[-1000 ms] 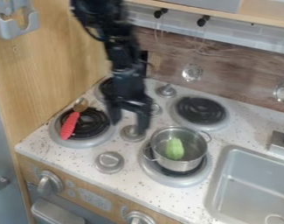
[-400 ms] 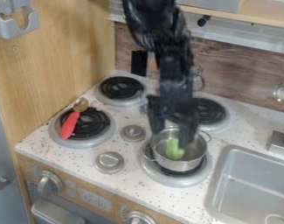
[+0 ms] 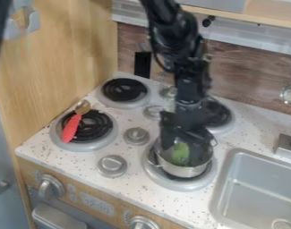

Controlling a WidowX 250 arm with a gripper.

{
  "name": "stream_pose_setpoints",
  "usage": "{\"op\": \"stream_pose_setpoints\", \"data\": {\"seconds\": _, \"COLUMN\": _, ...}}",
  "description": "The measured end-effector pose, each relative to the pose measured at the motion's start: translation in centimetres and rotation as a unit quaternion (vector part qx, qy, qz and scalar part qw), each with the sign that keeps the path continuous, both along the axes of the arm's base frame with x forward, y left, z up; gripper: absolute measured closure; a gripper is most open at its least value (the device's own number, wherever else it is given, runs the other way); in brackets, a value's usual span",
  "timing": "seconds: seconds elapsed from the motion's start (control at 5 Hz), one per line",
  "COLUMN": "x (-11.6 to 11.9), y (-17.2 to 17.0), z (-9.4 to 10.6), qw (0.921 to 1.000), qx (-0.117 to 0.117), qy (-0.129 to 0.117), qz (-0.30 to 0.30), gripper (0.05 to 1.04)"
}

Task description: It pulled the green object out of the pot.

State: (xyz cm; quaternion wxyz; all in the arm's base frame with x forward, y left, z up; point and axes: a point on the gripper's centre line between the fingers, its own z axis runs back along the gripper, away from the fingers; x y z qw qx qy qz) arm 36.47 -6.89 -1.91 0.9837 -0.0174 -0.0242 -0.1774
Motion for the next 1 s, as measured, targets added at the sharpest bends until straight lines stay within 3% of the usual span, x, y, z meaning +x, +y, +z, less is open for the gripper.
{"op": "stream_pose_setpoints", "data": {"seconds": 0.4, "x": 0.0, "y": -0.2, "z": -0.8, "qw": 1.0, "qx": 0.006, "qy": 0.004, "qz": 0.003, "gripper": 0.14}}
{"op": "stream_pose_setpoints", "data": {"seconds": 0.6, "x": 0.1, "y": -0.5, "z": -0.8, "qw": 1.0, "qx": 0.0, "qy": 0.002, "qz": 0.009, "gripper": 0.44}}
{"op": "stream_pose_setpoints", "data": {"seconds": 0.8, "x": 0.0, "y": -0.8, "z": -0.4, "qw": 0.9997, "qx": -0.019, "qy": 0.006, "qz": 0.016, "gripper": 0.533}}
{"op": "stream_pose_setpoints", "data": {"seconds": 1.0, "x": 1.0, "y": -0.2, "z": 3.1, "qw": 0.9984, "qx": -0.04, "qy": -0.027, "qz": 0.027, "gripper": 0.533}}
